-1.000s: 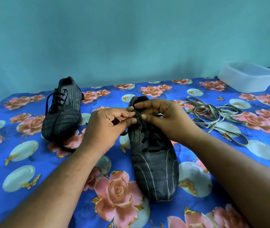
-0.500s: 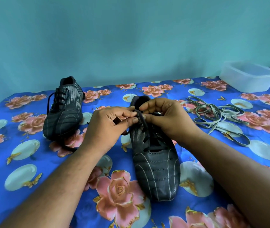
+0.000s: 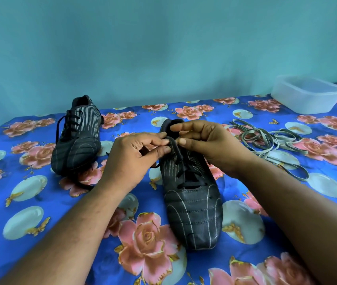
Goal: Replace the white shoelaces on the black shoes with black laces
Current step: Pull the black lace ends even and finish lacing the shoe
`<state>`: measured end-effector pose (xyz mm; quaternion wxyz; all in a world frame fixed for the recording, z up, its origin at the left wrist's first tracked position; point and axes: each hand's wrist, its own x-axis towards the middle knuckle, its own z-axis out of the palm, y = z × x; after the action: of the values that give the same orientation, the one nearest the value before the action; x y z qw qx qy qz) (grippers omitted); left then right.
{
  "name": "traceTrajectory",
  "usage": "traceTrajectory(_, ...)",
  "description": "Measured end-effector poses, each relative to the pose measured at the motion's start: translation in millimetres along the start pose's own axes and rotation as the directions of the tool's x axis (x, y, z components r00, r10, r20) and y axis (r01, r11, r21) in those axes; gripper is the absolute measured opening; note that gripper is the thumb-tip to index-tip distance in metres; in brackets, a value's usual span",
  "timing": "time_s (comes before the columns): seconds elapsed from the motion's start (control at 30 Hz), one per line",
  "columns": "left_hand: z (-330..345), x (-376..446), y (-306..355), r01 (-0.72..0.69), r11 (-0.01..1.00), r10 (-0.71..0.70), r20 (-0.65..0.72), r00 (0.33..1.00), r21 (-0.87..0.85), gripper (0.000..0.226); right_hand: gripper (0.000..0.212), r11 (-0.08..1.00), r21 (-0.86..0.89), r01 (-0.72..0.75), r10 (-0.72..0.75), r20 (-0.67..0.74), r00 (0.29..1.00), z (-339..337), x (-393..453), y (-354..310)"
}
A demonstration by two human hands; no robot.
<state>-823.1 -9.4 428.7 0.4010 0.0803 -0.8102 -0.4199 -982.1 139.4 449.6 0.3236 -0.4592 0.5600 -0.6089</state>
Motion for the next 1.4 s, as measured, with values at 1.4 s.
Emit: traceTrajectory(1.4, -1.7, -1.9, 1.2, 0.061, 0.99, -0.077, 0.125, 0.989, 0.127, 0.02, 0.018, 0.898, -0.439, 0.032, -0.063, -0.056, 0.996, -20.2, -1.9, 1.3)
